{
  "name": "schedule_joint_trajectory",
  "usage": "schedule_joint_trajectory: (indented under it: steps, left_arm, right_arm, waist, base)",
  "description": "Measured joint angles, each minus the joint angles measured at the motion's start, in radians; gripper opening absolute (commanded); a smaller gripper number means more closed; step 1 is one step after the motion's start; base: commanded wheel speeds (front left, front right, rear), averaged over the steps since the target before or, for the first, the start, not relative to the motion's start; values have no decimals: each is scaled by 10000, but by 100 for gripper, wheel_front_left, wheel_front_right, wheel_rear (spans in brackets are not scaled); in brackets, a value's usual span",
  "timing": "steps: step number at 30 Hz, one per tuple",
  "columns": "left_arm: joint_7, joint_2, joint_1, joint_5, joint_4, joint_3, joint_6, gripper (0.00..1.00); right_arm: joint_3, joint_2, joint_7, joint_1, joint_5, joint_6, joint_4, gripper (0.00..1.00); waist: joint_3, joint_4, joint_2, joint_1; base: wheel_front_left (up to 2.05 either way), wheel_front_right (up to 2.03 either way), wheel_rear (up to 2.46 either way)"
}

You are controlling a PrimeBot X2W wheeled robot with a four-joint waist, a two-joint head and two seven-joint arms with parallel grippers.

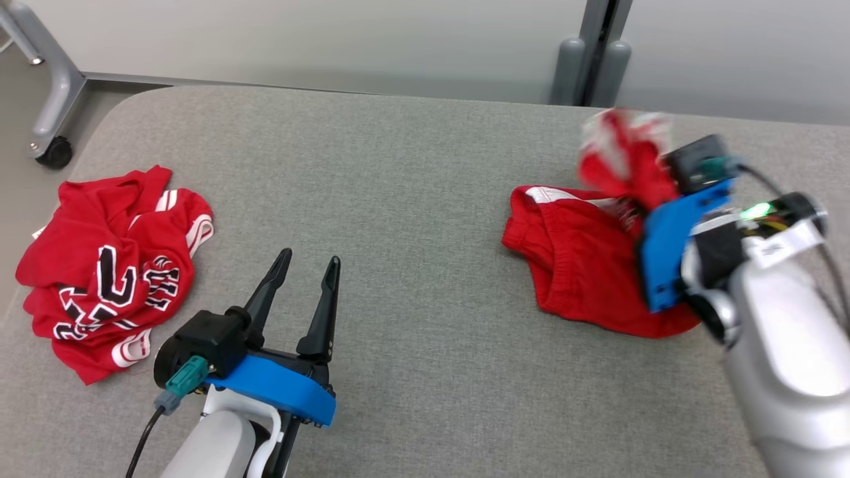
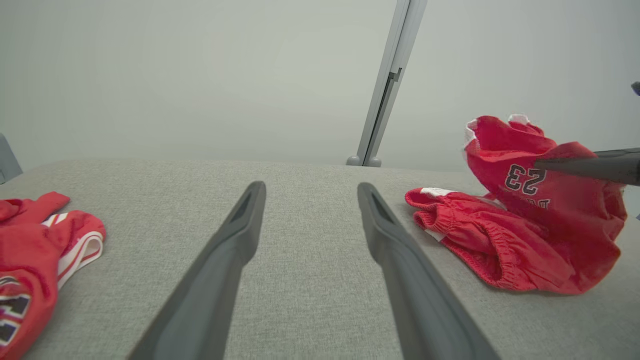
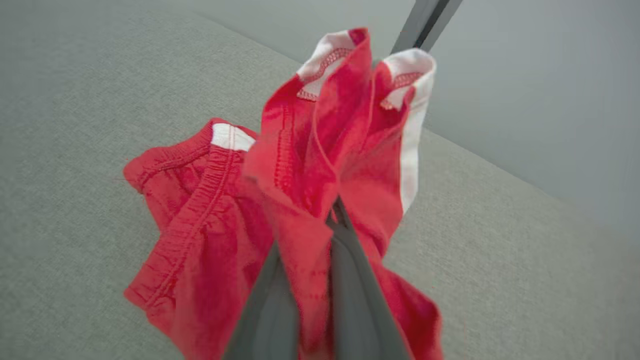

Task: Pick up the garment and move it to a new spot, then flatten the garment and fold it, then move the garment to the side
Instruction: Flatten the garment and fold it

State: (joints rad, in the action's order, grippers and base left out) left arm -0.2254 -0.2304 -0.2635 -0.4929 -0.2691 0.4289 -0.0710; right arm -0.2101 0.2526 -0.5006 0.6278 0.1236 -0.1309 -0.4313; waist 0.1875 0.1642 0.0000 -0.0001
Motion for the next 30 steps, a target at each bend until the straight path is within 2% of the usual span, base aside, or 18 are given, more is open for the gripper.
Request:
schedule_joint_trajectory:
  steps: [5,6,7,12,16,19,23,26,29,30]
  left_arm:
    - [19,23,9,-21,13,75,0,100]
    - [33,33,9,-40,10,84,0,100]
    - [35,44,9,-50,4,105,0,100]
    - [35,69,8,-75,-52,174,-12,100]
    - [23,21,32,-94,-84,146,35,100]
    - [4,-65,206,-144,-92,92,102,100]
    - [-6,-134,343,-196,-52,52,186,100]
    - [2,-146,350,-209,36,59,190,100]
    - [6,-151,324,-207,111,69,205,100]
    - [6,-155,298,-207,127,79,205,100]
  right_arm:
    - [-696,-968,-443,-15,-13,2,-518,0]
    - [-742,-1139,-370,-15,-4,0,-719,21]
    - [-738,-1281,-274,-14,35,0,-918,100]
    - [-851,-1649,403,22,516,2,-1457,100]
    - [-1018,-1774,978,68,1662,2,-968,100]
    - [-882,-1429,1390,76,1868,0,-265,100]
    - [117,-637,1708,-261,1601,2,305,100]
    - [943,-236,1812,-754,1129,2,307,100]
    - [1467,-107,1977,-1058,713,2,115,100]
    - [1538,-121,2067,-1096,522,2,6,50]
  waist:
    - [30,200,0,0]
    - [40,240,0,0]
    - [48,279,0,0]
    - [22,411,0,1]
    - [-125,339,0,0]
    - [-272,201,0,1]
    - [-464,-31,0,1]
    - [-505,-148,0,0]
    - [-363,-172,0,0]
    - [-302,-172,0,0]
  base:
    - [0,0,0]
    - [0,0,0]
    - [0,0,0]
    - [0,0,0]
    - [0,0,0]
    - [0,0,0]
    - [0,0,0]
    - [0,0,0]
    - [0,0,0]
    - [0,0,0]
